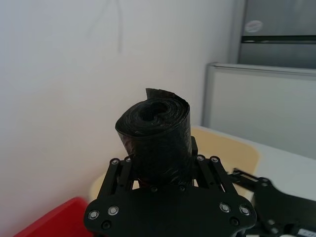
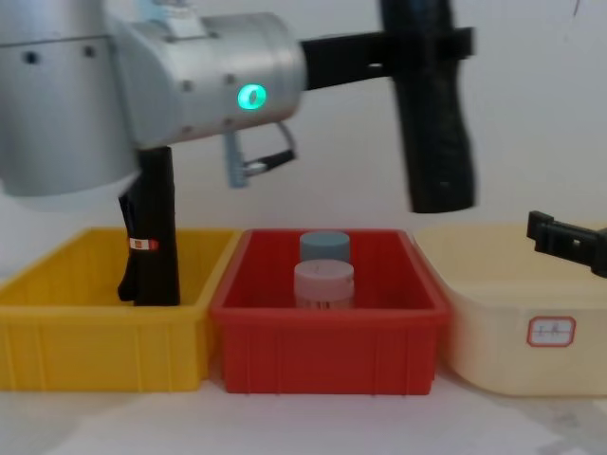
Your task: Pick up the garbage bag with the one hand and transfer it to the other hand.
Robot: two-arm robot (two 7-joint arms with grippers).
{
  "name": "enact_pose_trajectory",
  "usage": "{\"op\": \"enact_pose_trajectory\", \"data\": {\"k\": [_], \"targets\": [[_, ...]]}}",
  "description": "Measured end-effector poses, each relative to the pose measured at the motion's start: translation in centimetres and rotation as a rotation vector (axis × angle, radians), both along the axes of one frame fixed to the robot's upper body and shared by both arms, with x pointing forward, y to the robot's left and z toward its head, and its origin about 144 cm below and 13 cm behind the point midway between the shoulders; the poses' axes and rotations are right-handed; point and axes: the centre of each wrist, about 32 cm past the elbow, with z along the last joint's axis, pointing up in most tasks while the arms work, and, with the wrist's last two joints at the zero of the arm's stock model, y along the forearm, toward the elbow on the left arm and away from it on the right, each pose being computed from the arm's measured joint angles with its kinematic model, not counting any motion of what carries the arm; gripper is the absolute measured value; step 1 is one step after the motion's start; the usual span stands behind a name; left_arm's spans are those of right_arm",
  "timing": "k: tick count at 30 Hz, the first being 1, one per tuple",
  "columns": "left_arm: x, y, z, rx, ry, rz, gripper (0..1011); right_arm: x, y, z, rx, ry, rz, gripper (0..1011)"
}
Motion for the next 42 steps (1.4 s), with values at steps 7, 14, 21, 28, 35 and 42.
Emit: {"op": "enact_pose_trajectory", "data": {"k": [7, 14, 21, 28, 35, 42], "targets": [[1.1, -2.3, -0.3, 0.003, -0.001, -0.079, 498, 0.0, 0.0, 0.0, 0.000, 0.000, 0.000, 1000], [1.7, -3.4, -0.5, 0.007, -0.009, -0.105, 498, 0.0, 0.0, 0.0, 0.000, 0.000, 0.000, 1000], [2.0, -3.7, -0.5, 0.010, -0.021, -0.109, 498, 0.0, 0.0, 0.0, 0.000, 0.000, 0.000, 1000], [2.2, -3.6, -0.3, 0.006, -0.041, -0.103, 497, 0.0, 0.0, 0.0, 0.000, 0.000, 0.000, 1000], [2.2, -3.1, 0.2, -0.005, -0.063, -0.082, 498, 0.0, 0.0, 0.0, 0.000, 0.000, 0.000, 1000], [2.1, -2.4, 0.9, -0.023, -0.087, -0.054, 498, 0.0, 0.0, 0.0, 0.000, 0.000, 0.000, 1001]]}}
